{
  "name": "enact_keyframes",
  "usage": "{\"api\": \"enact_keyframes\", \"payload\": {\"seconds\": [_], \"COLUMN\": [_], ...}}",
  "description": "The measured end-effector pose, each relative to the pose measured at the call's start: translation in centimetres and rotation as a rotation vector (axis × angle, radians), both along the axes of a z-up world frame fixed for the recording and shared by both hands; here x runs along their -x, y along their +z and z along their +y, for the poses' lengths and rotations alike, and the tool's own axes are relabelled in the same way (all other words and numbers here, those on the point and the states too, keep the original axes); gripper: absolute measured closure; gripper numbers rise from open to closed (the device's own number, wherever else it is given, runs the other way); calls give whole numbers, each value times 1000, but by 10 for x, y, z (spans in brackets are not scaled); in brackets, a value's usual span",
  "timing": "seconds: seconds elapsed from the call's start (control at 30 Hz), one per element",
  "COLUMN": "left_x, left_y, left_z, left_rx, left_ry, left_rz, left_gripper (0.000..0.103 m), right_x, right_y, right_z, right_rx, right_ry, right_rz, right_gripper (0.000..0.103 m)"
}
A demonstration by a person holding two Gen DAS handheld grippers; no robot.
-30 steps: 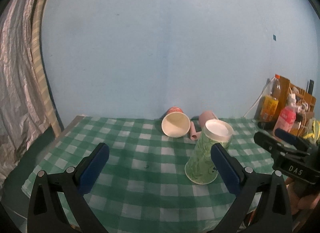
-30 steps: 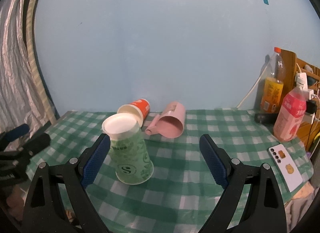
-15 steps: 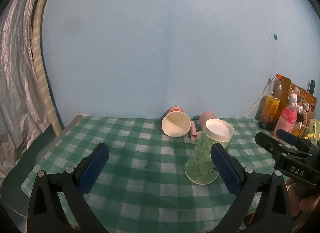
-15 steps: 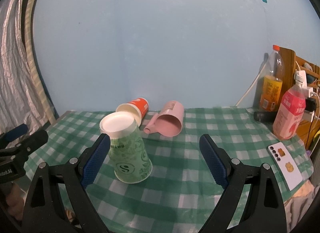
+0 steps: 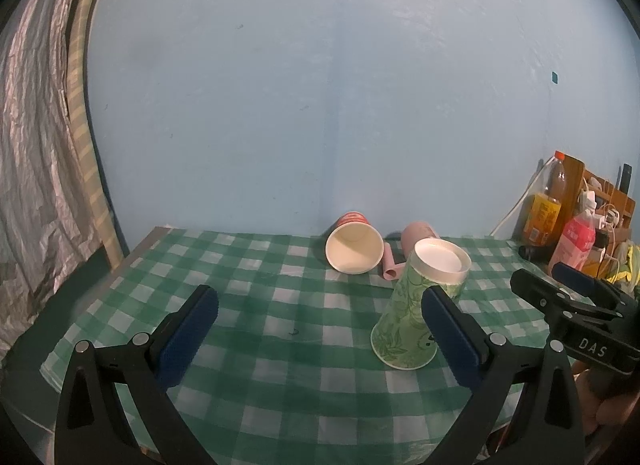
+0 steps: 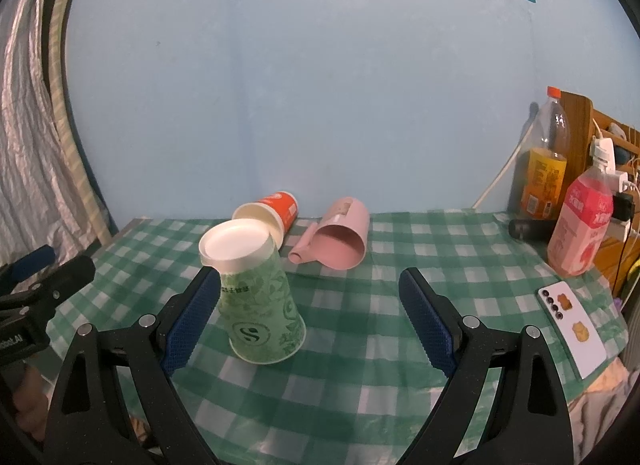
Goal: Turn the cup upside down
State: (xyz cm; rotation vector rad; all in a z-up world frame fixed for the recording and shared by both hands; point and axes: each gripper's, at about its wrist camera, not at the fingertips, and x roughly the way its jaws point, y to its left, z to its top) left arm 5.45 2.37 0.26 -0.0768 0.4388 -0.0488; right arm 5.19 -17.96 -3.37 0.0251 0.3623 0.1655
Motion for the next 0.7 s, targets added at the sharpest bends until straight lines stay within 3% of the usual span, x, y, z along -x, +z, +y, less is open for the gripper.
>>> {"api": "enact_keyframes", "payload": {"seconds": [0.7], "left_x": [-6], "left_y": [-2], "left_z": [-1], "left_rx": [19], "left_ry": [37], "left_rz": [52], "left_gripper": [0], "right_x": [-3], "right_y": [-1], "right_z": [2], "right_rx": [5], "right_ry": [11], "right_rz": [11], "right_gripper": [13]}}
